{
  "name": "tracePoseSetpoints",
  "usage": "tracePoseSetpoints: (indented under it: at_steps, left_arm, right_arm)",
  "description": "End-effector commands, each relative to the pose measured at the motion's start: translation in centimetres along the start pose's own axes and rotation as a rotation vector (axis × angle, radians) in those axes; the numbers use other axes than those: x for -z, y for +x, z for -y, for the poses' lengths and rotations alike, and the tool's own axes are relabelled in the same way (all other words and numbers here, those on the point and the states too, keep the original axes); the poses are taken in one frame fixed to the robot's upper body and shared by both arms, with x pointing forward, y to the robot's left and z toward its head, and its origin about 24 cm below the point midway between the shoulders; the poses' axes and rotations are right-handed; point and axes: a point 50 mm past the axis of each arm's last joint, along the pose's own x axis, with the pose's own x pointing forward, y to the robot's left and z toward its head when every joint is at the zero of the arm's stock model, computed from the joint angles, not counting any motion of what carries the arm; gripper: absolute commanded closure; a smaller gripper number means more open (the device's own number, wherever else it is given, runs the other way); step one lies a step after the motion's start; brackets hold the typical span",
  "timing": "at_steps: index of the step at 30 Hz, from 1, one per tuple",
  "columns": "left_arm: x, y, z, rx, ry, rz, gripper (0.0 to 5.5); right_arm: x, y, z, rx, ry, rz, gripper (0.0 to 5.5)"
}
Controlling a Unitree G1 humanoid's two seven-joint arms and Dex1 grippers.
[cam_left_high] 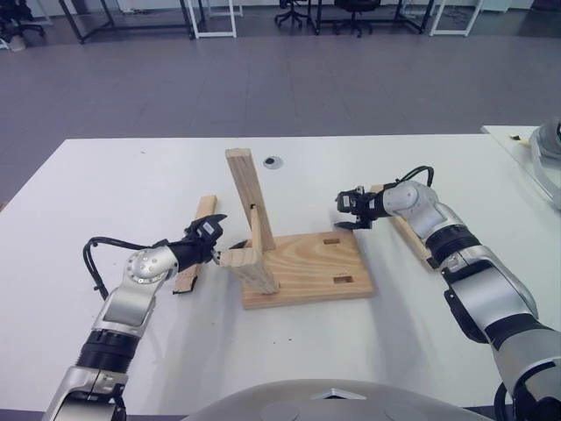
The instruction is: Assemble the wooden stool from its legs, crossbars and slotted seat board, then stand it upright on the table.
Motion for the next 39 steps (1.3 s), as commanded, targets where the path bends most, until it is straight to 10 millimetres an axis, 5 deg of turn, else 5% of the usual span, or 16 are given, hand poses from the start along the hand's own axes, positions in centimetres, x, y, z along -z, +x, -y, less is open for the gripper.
tracePoseSetpoints:
  at_steps: [1, 4, 7, 12, 17, 26, 30, 39]
  left_arm:
    - [0.0, -4.8, 0.4, 0.015, 0.045, -0.078, 1.33]
    - [-1.6, -7.2, 0.5, 0.029, 0.038, -0.061, 1.33]
    - [-3.1, -7.7, 1.8, 0.114, -0.059, 0.013, 1.33]
    - [-0.8, -7.4, 5.2, 0.324, -0.183, -0.089, 1.33]
    - [-1.2, -8.5, 5.3, 0.383, -0.192, -0.099, 1.33]
    - [1.5, -6.0, 7.5, 0.408, -0.091, -0.235, 1.33]
    - [1.9, -4.4, 5.5, 0.289, -0.031, -0.211, 1.33]
    - [1.8, 3.4, 0.0, 0.047, 0.103, -0.052, 1.33]
  right_arm:
    - [1.0, 0.6, -1.4, -0.021, 0.030, -0.018, 2.10]
    - [0.3, 1.4, -1.9, -0.019, 0.046, 0.030, 2.10]
    - [-0.4, 2.0, -1.9, 0.015, 0.067, 0.069, 2.10]
    - [-1.3, 3.0, -1.7, 0.055, 0.095, 0.097, 2.10]
    - [-0.5, 3.2, -2.3, 0.046, 0.076, 0.058, 2.10]
    - [-1.4, 3.7, -2.6, 0.030, 0.046, 0.087, 2.10]
    - [-1.0, 3.5, -3.1, -0.011, 0.039, 0.091, 2.10]
    - [2.1, -0.1, -5.5, -0.224, 0.047, 0.021, 2.10]
